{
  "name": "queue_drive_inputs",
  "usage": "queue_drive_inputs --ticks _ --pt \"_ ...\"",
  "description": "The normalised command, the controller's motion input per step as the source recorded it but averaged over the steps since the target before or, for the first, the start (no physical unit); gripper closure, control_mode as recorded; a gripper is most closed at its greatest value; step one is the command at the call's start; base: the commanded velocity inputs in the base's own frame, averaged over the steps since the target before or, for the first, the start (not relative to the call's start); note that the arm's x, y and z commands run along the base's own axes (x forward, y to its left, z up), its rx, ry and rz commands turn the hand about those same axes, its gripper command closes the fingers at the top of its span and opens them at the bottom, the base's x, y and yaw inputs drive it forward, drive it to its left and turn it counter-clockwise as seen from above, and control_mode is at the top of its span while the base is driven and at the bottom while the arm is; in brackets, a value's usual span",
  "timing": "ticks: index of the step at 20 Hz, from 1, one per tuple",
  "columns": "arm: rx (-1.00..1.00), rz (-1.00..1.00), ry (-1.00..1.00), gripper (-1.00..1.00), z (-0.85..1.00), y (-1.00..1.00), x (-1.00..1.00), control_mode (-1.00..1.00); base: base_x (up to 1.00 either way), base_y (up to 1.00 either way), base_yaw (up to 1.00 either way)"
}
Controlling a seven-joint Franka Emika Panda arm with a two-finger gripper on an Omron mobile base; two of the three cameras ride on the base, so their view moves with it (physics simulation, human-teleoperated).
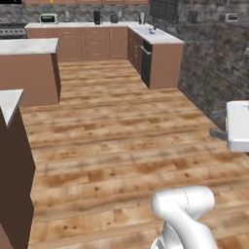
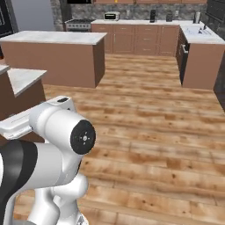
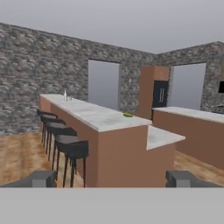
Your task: Open the cabinet directly in front. Then move the liquor and the cup to the dining counter with the candle on it.
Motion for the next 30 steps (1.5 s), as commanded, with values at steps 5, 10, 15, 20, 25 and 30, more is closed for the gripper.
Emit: queue_drive_inputs --ticks 5,10,15,20,25,30 --pt "0.00 0.00 0.00 -1.00 0.00 0.00 0.00 1.00 1.00 -0.08 0.00" --pt "0.00 0.00 0.00 -1.00 0.00 0.00 0.00 1.00 1.00 0.00 0.00" --pt "0.00 0.00 0.00 -1.00 0.00 0.00 0.00 1.00 1.00 0.00 0.00" --pt "0.00 0.00 0.00 -1.00 0.00 0.00 0.00 1.00 1.00 -0.02 0.00" --pt "0.00 0.00 0.00 -1.00 0.00 0.00 0.00 1.00 1.00 -0.10 0.00" --pt "0.00 0.00 0.00 -1.00 0.00 0.00 0.00 1.00 1.00 -0.14 0.00"
